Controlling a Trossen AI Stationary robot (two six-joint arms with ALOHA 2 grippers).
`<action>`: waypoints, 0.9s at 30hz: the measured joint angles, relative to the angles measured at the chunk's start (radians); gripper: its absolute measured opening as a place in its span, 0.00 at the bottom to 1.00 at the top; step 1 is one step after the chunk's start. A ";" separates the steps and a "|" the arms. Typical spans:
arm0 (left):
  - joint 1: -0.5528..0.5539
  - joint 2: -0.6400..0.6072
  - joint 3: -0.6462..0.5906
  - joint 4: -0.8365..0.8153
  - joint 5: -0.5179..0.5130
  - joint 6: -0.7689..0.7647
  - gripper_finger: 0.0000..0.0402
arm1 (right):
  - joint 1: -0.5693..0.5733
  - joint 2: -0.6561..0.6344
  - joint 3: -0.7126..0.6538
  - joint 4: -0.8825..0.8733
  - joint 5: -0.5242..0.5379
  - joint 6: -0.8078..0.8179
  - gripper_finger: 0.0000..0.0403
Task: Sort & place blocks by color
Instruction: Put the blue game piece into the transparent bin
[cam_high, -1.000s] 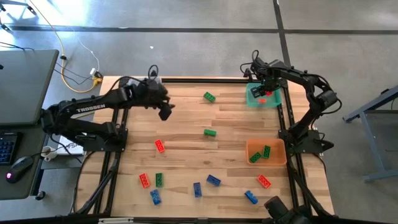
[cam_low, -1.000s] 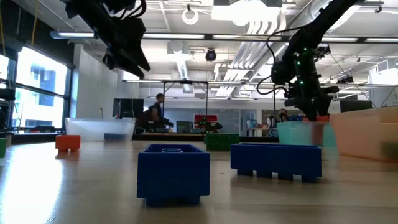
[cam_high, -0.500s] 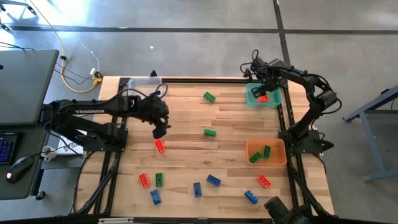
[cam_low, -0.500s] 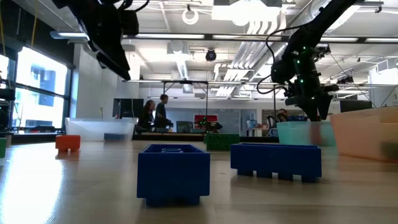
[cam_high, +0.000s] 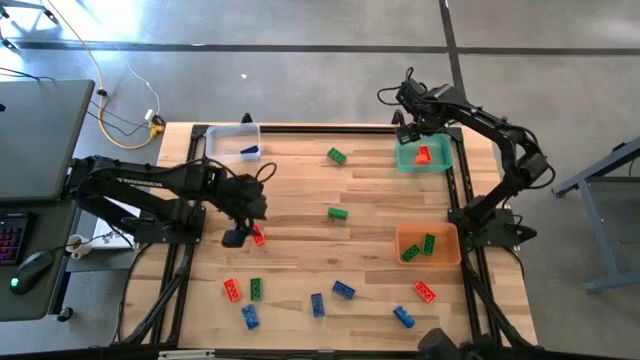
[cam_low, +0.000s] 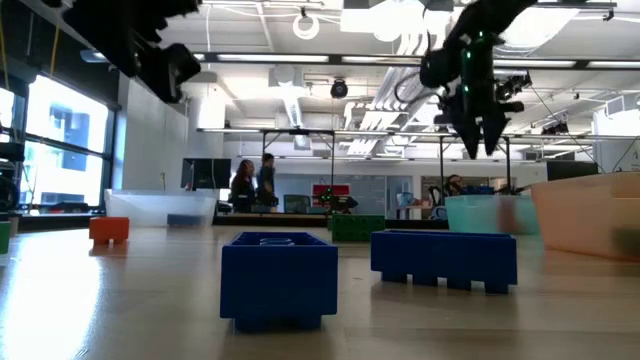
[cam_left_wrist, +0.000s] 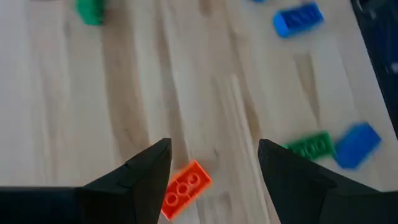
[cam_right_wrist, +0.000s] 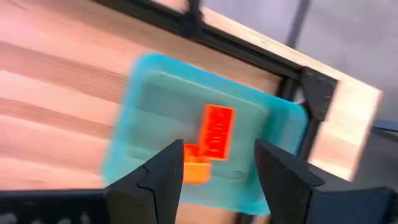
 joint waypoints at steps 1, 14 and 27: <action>-0.018 0.000 0.012 -0.014 0.000 0.013 0.57 | 0.014 -0.010 0.011 -0.002 -0.022 0.026 0.45; -0.317 0.002 0.054 -0.038 -0.006 0.172 0.57 | 0.268 -0.060 0.051 -0.011 -0.068 0.275 0.45; -0.606 0.144 0.055 0.025 -0.138 0.143 0.57 | 0.467 -0.060 0.051 -0.006 -0.031 0.481 0.45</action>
